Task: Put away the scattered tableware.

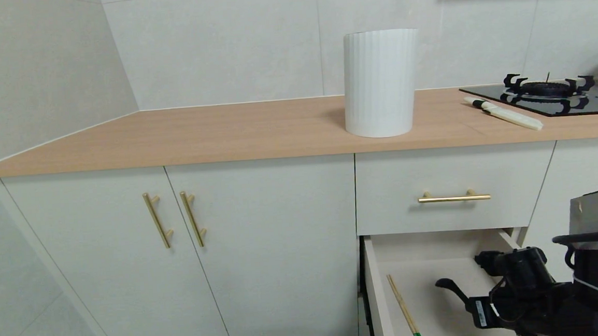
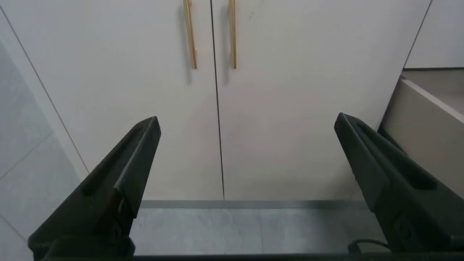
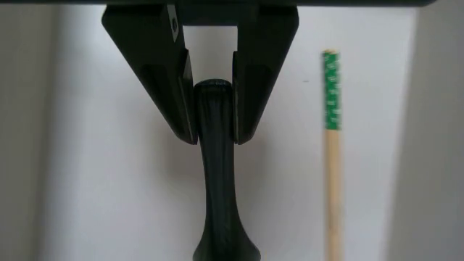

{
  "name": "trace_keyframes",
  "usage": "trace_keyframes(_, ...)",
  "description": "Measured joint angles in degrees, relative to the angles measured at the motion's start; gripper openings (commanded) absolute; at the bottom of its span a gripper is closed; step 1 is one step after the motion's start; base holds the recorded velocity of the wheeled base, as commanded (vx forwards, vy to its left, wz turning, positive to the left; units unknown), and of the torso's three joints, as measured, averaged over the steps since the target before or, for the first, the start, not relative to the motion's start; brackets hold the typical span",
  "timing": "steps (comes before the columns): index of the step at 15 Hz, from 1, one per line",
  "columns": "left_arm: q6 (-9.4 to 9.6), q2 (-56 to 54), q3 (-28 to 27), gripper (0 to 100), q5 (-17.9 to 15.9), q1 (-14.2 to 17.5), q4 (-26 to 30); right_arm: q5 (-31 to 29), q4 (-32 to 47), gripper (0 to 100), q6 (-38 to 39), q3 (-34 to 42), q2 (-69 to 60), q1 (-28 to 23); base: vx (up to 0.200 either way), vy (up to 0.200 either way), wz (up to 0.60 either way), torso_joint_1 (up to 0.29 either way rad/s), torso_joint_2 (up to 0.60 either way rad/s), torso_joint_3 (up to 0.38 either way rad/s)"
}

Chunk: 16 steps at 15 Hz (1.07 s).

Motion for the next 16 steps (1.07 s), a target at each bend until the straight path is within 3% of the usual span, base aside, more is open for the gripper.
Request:
trace_keyframes(12,0.0,0.0,0.0,100,0.0,0.0,0.0,-1.8,-2.1,0,0.3,-1.1,7.8,0.8,0.0,0.0,0.0,0.0,0.0,0.0)
trace_keyframes(13,0.0,0.0,0.0,100,0.0,0.0,0.0,-1.8,-2.1,100,0.3,-1.0,7.8,0.8,0.0,0.0,0.0,0.0,0.0,0.0)
trace_keyframes(16,0.0,0.0,0.0,100,0.0,0.0,0.0,-1.8,-2.1,100,0.5,-1.0,7.9,0.8,0.0,0.0,0.0,0.0,0.0,0.0)
